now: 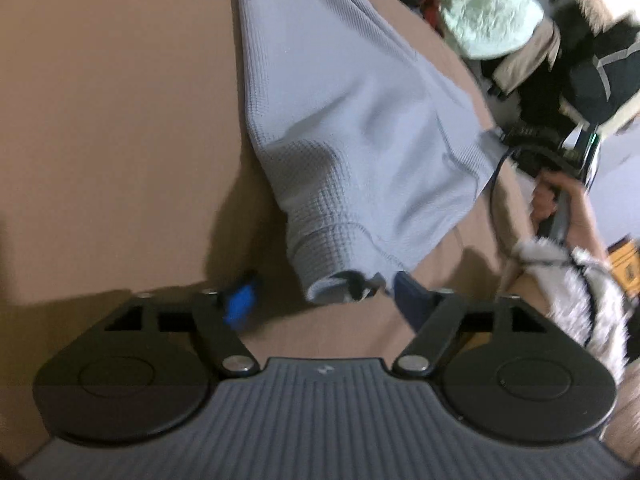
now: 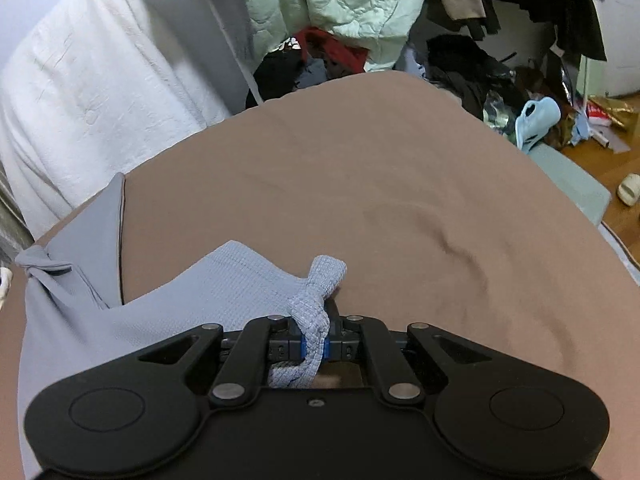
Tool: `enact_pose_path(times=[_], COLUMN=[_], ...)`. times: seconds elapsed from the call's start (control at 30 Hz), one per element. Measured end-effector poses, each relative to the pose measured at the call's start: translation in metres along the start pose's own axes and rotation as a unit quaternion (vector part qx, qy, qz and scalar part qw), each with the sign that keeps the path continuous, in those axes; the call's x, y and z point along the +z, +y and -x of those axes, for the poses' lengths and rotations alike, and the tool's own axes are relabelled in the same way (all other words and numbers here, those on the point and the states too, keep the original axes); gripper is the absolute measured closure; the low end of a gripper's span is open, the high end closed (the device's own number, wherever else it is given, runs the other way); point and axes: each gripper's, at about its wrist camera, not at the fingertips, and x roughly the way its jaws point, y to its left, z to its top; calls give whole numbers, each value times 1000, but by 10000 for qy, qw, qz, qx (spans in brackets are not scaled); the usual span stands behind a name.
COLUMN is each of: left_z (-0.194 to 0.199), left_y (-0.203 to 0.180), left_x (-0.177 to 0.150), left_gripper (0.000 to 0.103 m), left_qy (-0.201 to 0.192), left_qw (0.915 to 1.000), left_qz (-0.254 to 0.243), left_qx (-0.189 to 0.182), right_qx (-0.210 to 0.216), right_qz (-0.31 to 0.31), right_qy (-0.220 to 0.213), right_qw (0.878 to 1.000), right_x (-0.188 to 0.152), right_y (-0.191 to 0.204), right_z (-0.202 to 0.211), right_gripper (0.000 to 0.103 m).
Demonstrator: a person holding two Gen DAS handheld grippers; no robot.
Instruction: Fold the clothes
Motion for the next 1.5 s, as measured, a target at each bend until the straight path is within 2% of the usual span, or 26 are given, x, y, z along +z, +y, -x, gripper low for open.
enact_pose_path(times=[0.03, 0.07, 0.1, 0.13, 0.17, 0.23, 0.3, 0.37, 0.43, 0.5, 0.6, 0.67, 0.73, 0.77, 0.8, 0.87, 0.93, 0.97, 1.03, 1.13, 1.2, 1.33, 1.37, 1.4, 1.47, 1.5], left_z=[-3, -9, -17, -17, -16, -3, 24, 54, 62, 68, 30, 5, 12, 22, 35, 65, 89, 96, 107, 103, 95, 74, 70, 65, 59, 55], left_y=[3, 2, 2, 0, -2, -19, -35, -42, -41, -39, -23, -24, -30, -34, -39, -48, -53, -53, -53, -60, -74, -100, -102, -104, -109, -109], left_x=[1, 4, 8, 6, 5, 1, 0, 0, -2, -5, -21, -36, -39, -36, -31, -22, -4, 6, 26, 59, 73, 85, 91, 97, 109, 119], left_gripper=[18, 45, 80, 100, 100, 101, 101, 102, 103, 103, 103, 103, 100, 99, 96, 77, 62, 58, 58, 58, 50, 35, 35, 35, 33, 31], left_qy=[-68, -18, 52, 110, 166, -13, -224, -353, -232, -93, 504, 903, 815, 719, 491, 2, -519, -687, -994, -1075, -1068, -1260, -1245, -1226, -1137, -1102], left_qw=[9997, 9991, 9981, 9974, 9968, 9991, 9983, 9974, 9983, 9990, 9966, 9866, 9857, 9860, 9856, 9822, 9784, 9770, 9735, 9705, 9668, 9524, 9511, 9499, 9522, 9574], left_qz=[152, 270, 382, 414, 432, -86, -427, -577, -517, -442, -475, -883, -1142, -1233, -1377, -1661, -1777, -1776, -1767, -1668, -1650, -1961, -2029, -2095, -2152, -2046], left_qx=[-165, -328, -491, -580, -657, -404, -326, -263, -157, -49, 452, 1031, 937, 862, 852, 879, 915, 959, 1057, 1371, 1635, 1964, 1970, 1971, 1847, 1715], right_qx=[29, 59, 88, 117, 146, 205, 263, 319, 374, 413, 168, 86, 47, 27, 14, 82, 471, 823, 1559, 2381, 2777, 3753, 3846, 3773, 3623, 3646], right_qz=[-5, -11, -16, -22, -27, -38, -51, -77, -103, -124, -107, -50, -67, -76, -111, -448, -541, -537, -431, 11, 229, 346, 442, 533, 800, 953], right_qy=[-7, -15, -22, -30, -37, -52, -52, 125, 303, 483, 825, 922, 785, 717, 626, 193, -145, -180, -160, 54, 288, 706, 714, 564, 116, -92], right_qw=[10000, 10000, 10000, 9999, 9999, 9998, 9996, 9994, 9988, 9979, 9964, 9957, 9969, 9974, 9980, 9988, 9973, 9950, 9867, 9712, 9600, 9236, 9193, 9228, 9285, 9262], right_x=[-1, -1, -2, -2, -3, -4, -5, -4, -3, -3, -10, -13, -10, -9, -7, 4, 17, 24, 41, 67, 81, 89, 84, 80, 64, 57], right_y=[1, 1, 2, 2, 3, 4, 5, 4, 3, 2, 2, 5, 5, 6, 6, 5, 14, 24, 50, 107, 147, 204, 212, 216, 221, 221], right_z=[1, 3, 4, 6, 7, 10, 13, 17, 22, 25, 7, -6, -1, 1, 5, 26, 46, 55, 70, 85, 88, 79, 74, 66, 53, 43], right_gripper=[96, 96, 96, 97, 97, 97, 97, 98, 98, 98, 97, 95, 94, 80, 76, 73, 73, 73, 73, 71, 65, 47, 44, 43, 42, 42])
